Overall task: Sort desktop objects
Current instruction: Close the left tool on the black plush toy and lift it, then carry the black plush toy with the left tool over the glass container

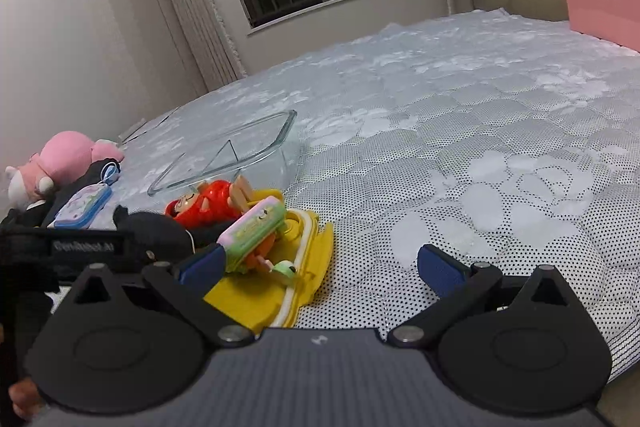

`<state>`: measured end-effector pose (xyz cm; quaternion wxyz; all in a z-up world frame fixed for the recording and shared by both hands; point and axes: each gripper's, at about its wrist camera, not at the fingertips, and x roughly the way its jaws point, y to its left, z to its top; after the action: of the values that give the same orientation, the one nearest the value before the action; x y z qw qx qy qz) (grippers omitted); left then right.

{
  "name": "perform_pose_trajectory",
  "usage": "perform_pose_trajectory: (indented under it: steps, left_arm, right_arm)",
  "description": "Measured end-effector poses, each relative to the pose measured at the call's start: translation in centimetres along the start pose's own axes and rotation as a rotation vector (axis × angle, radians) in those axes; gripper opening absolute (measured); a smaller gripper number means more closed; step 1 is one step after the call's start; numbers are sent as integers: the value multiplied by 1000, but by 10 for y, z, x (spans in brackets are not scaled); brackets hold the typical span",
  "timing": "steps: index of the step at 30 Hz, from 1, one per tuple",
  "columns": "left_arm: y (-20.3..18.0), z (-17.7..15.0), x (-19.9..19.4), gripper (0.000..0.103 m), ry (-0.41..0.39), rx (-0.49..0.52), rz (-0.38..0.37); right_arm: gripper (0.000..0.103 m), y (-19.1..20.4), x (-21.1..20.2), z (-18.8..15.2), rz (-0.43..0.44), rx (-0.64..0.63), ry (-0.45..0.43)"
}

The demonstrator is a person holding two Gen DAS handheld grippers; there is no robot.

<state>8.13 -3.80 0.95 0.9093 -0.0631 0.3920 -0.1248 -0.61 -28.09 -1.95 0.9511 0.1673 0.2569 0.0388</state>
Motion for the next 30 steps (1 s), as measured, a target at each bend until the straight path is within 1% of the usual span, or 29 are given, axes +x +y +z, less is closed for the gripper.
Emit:
perform_pose_trajectory:
  steps: [5, 9, 11, 13, 14, 16, 19, 21, 23, 27, 30]
  left_arm:
    - [1, 14, -20, 70, -57, 25, -26]
    - [11, 37, -33, 70, -95, 17, -57]
    - [14, 52, -37, 70, -132, 28, -39]
    - [15, 71, -40, 70, -185, 56, 2]
    - [16, 79, -39, 70, -197, 72, 20]
    - [19, 97, -31, 71, -198, 84, 54]
    - [23, 116, -10, 71, -167, 97, 99]
    - [24, 123, 10, 71, -138, 124, 153]
    - [24, 127, 28, 71, -113, 147, 187]
    - [18, 130, 57, 71, -61, 177, 200]
    - [18, 122, 64, 71, -37, 179, 177]
  right_arm:
    - [103, -2, 2, -1, 5, 26, 12]
    - [103, -2, 6, -1, 9, 30, 21]
    - [103, -2, 7, -2, 12, 32, 28]
    - [103, -2, 9, -2, 16, 33, 36]
    - [103, -3, 10, -2, 17, 35, 38]
    - [103, -4, 11, -1, 19, 42, 41]
    - [103, -5, 13, -1, 24, 49, 46]
    - [103, -5, 14, 0, 23, 49, 48]
    - [103, -6, 15, 1, 21, 51, 51]
    - [103, -8, 18, 2, 41, 69, 56]
    - [103, -6, 19, 2, 49, 59, 59]
